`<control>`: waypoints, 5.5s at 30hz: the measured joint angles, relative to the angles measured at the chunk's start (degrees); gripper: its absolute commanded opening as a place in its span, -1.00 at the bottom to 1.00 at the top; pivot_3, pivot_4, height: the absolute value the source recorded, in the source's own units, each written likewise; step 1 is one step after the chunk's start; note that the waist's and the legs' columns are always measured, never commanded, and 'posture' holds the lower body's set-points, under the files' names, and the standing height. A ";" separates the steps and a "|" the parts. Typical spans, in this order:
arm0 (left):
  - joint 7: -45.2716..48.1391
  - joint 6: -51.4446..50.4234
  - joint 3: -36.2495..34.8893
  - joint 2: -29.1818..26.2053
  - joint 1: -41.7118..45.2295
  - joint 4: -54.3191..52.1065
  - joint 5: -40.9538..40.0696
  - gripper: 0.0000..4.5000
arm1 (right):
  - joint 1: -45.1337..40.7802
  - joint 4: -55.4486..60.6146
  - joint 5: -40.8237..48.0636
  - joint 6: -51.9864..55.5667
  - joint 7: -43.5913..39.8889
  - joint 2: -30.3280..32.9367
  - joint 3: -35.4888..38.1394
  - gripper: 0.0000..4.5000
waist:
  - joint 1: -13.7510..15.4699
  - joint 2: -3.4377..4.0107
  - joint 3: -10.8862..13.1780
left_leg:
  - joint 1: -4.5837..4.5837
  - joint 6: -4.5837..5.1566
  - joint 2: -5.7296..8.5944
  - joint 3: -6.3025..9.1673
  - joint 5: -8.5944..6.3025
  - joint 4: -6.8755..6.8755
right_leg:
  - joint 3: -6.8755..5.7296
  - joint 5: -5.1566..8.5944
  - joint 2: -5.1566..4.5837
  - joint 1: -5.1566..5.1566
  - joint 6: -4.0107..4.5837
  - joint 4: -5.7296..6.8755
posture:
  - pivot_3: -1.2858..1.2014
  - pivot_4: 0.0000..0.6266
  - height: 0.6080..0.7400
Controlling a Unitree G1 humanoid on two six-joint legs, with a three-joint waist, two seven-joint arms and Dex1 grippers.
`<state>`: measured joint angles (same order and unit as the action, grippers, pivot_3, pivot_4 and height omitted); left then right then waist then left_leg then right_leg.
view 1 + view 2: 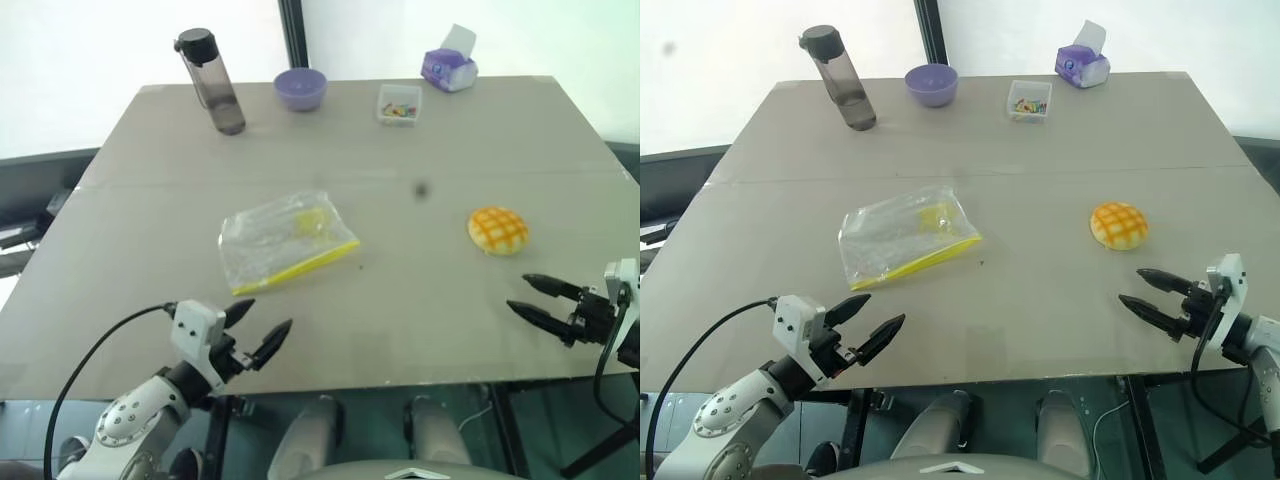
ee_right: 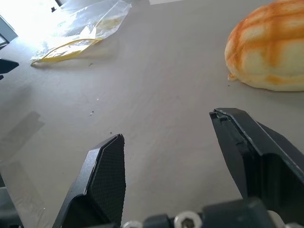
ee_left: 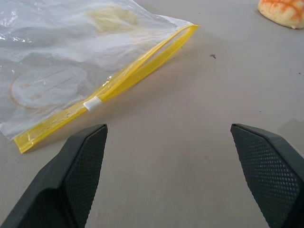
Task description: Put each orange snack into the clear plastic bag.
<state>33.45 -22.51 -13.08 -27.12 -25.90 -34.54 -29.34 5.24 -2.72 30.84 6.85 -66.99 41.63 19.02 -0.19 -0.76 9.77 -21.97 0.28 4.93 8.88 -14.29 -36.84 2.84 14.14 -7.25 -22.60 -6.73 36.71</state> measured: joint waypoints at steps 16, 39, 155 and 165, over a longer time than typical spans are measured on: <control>0.04 0.03 0.05 -0.27 0.95 0.03 0.10 0.96 | 1.18 2.44 -0.07 1.77 0.65 0.05 -0.07 0.46 | 0.15 0.00 0.00 | 0.00 -0.01 0.00 -0.01 0.00 0.00 | 0.01 0.00 0.01 0.00 0.00 0.00 | 0.03 -0.52 0.99; -1.79 -14.71 -22.13 -6.71 12.38 16.81 -23.41 0.96 | -2.04 17.41 1.20 6.41 1.00 2.53 -3.45 0.46 | -0.13 0.08 0.06 | 0.00 -0.04 -0.14 0.11 -0.02 0.02 | -0.04 -0.02 0.18 -0.09 0.04 0.04 | 0.03 -0.52 0.99; -8.04 4.17 30.38 -11.93 48.46 14.04 23.27 -0.65 | -39.00 -1.05 -48.60 7.80 45.53 -22.54 -31.09 -1.00 | -0.88 0.09 0.00 | -0.81 -0.55 -0.10 -0.40 0.23 0.29 | 0.42 -0.29 0.47 -1.36 0.41 0.11 | 0.03 -0.52 0.99; -13.56 20.30 33.40 -12.52 49.75 23.71 49.63 -0.65 | -39.10 -1.05 -48.49 6.62 44.98 -22.62 -31.59 -1.00 | -0.95 0.09 0.00 | -0.81 -0.56 -0.11 -0.38 0.23 0.29 | 0.41 -0.29 0.49 -1.37 0.40 0.16 | 0.03 -0.52 0.99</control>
<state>19.90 -2.20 20.32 -39.63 23.85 -10.83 20.28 -33.86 -3.77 -17.65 13.47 -22.01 19.01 -12.57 -1.14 -0.67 9.77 -22.78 -0.28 4.82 8.49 -14.06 -36.56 3.25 13.84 -6.76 -23.97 -6.32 36.87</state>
